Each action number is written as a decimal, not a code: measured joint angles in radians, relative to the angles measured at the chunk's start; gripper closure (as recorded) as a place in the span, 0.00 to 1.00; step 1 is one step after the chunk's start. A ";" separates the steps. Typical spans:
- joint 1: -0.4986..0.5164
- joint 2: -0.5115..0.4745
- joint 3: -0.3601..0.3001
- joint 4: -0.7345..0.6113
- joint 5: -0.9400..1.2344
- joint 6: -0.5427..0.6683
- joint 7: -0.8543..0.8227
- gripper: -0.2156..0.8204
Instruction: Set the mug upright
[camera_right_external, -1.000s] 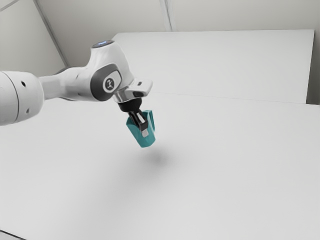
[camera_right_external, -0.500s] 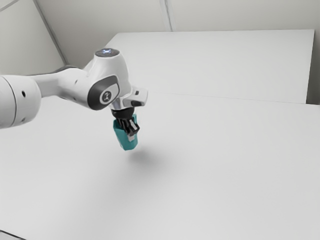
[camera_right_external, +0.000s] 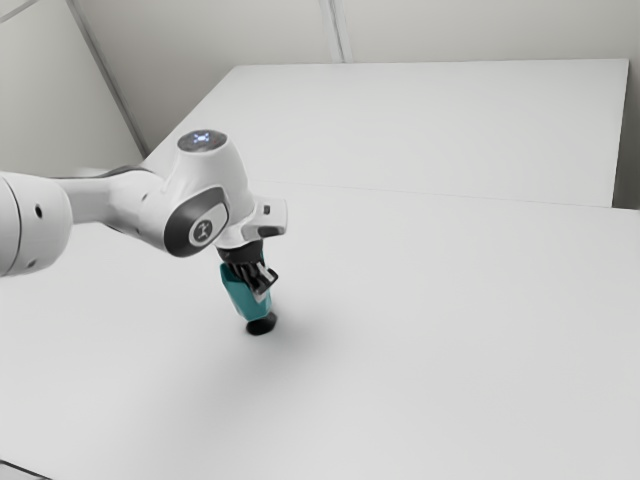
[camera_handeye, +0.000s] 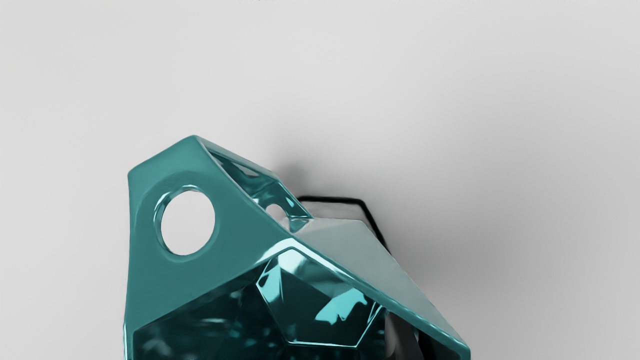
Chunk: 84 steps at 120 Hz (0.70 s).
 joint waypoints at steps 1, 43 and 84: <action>0.000 0.000 0.000 -0.003 0.000 0.003 -0.002 0.96; -0.011 0.006 0.000 -0.054 0.001 0.093 -0.078 0.96; -0.024 0.029 0.005 -0.069 0.044 0.142 -0.139 0.96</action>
